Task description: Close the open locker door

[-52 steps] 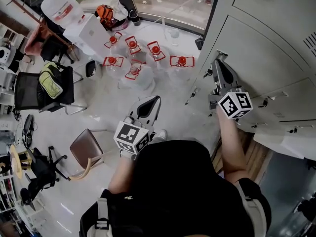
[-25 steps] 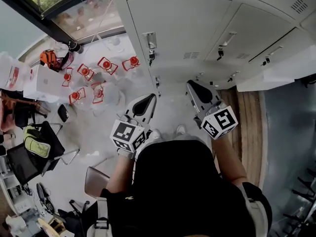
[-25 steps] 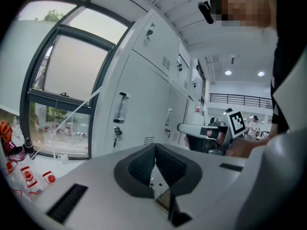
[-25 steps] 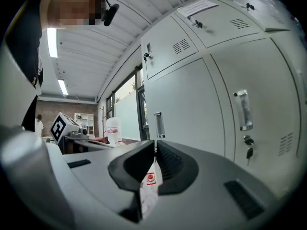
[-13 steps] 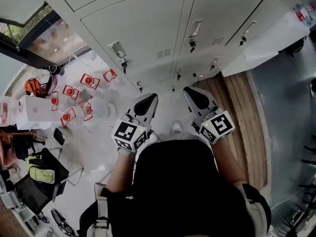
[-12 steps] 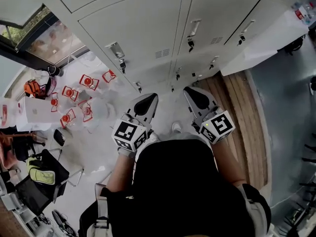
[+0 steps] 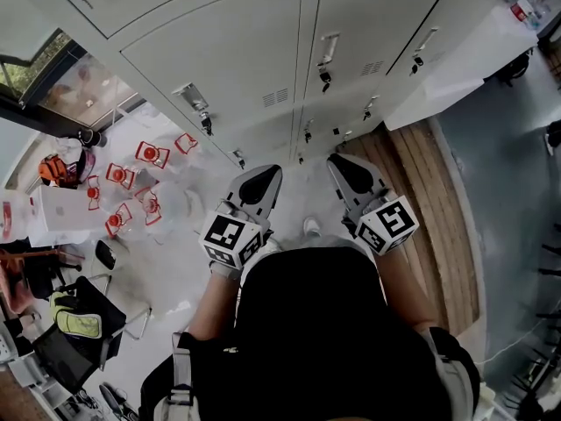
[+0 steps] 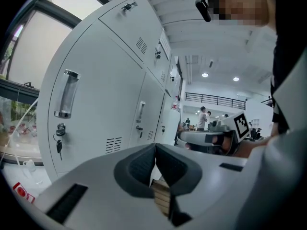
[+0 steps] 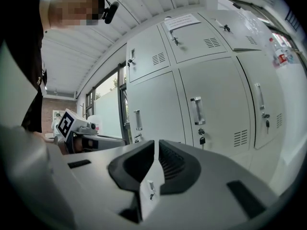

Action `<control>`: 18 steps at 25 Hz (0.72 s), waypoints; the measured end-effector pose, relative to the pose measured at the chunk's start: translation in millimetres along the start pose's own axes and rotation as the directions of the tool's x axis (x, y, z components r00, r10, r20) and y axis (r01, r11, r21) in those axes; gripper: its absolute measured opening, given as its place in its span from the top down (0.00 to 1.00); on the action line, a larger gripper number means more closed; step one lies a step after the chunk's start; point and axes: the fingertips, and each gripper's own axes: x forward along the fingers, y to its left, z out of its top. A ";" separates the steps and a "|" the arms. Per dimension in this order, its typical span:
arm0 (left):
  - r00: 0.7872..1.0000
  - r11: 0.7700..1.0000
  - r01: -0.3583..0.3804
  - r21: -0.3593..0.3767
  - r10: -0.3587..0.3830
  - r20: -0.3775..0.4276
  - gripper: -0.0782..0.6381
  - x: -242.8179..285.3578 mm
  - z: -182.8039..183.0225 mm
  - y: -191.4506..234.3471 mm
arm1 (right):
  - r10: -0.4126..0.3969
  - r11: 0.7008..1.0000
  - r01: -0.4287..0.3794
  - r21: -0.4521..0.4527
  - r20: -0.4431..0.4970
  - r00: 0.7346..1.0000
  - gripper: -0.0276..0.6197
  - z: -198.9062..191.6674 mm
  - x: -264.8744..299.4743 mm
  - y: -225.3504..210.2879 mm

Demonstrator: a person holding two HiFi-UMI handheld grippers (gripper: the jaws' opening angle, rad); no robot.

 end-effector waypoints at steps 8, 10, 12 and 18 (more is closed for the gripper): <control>1.000 1.000 -0.023 -0.002 0.023 -0.002 0.86 -2.8 0.0 3.5 | 0.016 1.000 -0.016 -0.014 -0.009 1.000 0.90 1.5 6.1 2.2; 1.000 1.000 -0.029 -0.003 0.029 0.001 0.86 -3.9 0.7 4.4 | 0.023 1.000 -0.023 -0.019 -0.013 1.000 0.90 1.5 8.2 3.9; 0.999 0.999 -0.035 -0.004 0.035 0.000 0.86 -5.8 0.4 5.8 | 0.029 0.999 -0.029 -0.021 -0.016 0.999 0.90 0.6 10.1 5.5; 0.998 0.998 -0.055 -0.012 0.055 0.001 0.86 -10.7 -1.3 11.3 | 0.041 0.999 -0.041 -0.004 -0.017 0.999 0.90 -4.3 15.5 7.5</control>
